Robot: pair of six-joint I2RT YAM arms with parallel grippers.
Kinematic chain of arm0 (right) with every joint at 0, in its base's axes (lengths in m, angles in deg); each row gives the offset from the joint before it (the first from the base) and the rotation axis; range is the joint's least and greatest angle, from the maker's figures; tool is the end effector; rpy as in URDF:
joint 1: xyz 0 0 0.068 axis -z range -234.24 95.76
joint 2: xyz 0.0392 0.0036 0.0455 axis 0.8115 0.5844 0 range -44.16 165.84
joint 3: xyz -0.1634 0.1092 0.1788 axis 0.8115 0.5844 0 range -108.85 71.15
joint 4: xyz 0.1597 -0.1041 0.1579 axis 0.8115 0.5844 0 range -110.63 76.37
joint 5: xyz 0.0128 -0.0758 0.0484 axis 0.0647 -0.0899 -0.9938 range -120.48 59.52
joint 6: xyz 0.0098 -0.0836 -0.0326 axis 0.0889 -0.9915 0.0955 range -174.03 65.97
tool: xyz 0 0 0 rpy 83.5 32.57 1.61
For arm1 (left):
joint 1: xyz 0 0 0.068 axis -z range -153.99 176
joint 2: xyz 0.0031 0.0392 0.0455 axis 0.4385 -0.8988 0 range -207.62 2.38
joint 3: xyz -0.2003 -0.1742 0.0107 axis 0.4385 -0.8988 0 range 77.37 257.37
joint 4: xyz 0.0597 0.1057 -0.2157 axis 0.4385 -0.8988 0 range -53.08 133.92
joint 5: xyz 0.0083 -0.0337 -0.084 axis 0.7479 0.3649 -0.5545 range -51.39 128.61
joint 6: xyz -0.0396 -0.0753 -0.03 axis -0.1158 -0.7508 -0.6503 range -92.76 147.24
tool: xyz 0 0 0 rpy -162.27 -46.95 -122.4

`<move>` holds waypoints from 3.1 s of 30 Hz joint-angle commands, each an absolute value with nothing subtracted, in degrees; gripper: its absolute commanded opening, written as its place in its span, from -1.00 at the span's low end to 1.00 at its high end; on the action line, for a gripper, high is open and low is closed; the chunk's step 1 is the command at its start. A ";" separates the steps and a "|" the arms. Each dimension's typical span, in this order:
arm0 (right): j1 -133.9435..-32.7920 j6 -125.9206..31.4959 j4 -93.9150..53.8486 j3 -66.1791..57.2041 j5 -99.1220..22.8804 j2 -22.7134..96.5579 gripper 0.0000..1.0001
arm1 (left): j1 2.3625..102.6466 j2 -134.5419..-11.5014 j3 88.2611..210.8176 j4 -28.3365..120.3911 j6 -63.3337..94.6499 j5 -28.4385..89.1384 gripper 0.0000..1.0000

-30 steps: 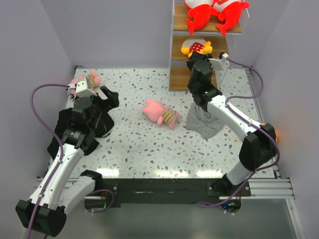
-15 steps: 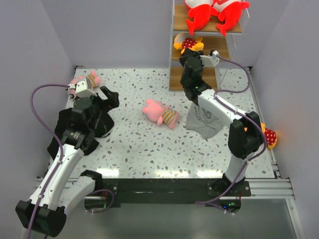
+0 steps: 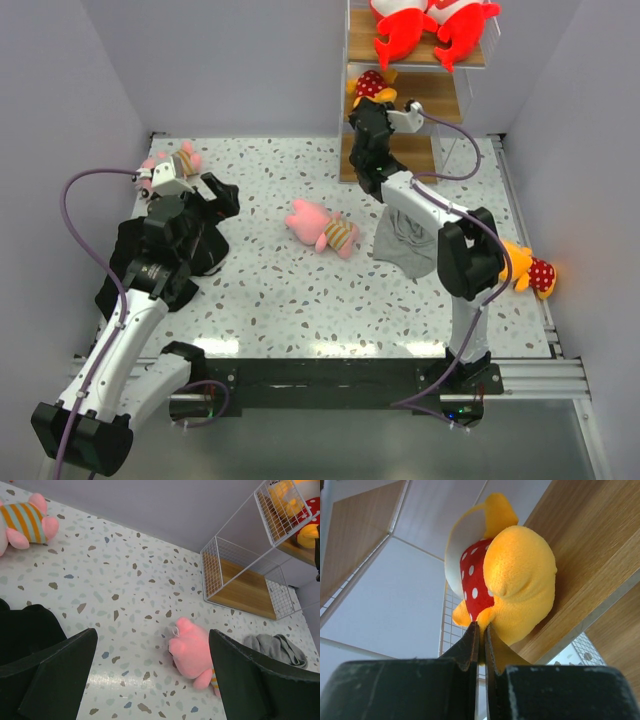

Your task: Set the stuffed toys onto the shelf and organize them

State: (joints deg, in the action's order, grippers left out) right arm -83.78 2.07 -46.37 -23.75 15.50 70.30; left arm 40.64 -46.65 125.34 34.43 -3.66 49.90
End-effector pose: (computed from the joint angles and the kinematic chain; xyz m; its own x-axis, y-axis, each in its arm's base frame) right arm 0.4570 0.1923 0.3405 0.2842 0.8239 -0.4903 0.0782 0.4898 0.8683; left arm 0.2297 -0.0436 0.3350 -0.1838 -0.4725 -0.8619 -0.0382 0.8796 -0.4741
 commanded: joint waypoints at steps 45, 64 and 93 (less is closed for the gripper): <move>-66.48 22.17 11.97 15.84 13.37 15.27 0.35 | 40.51 -46.66 125.10 37.07 -3.61 49.95 0.96; -47.91 -24.55 8.90 13.32 18.38 35.54 0.55 | 40.51 -47.54 124.30 38.12 -4.75 46.17 0.96; -47.91 -32.67 8.29 14.02 20.59 46.74 -0.77 | 40.86 -48.06 123.87 38.47 -4.23 47.05 0.94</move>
State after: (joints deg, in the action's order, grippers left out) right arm -48.11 -32.68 6.27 14.37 20.92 49.92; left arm 40.66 -48.68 124.31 36.07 -4.66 46.53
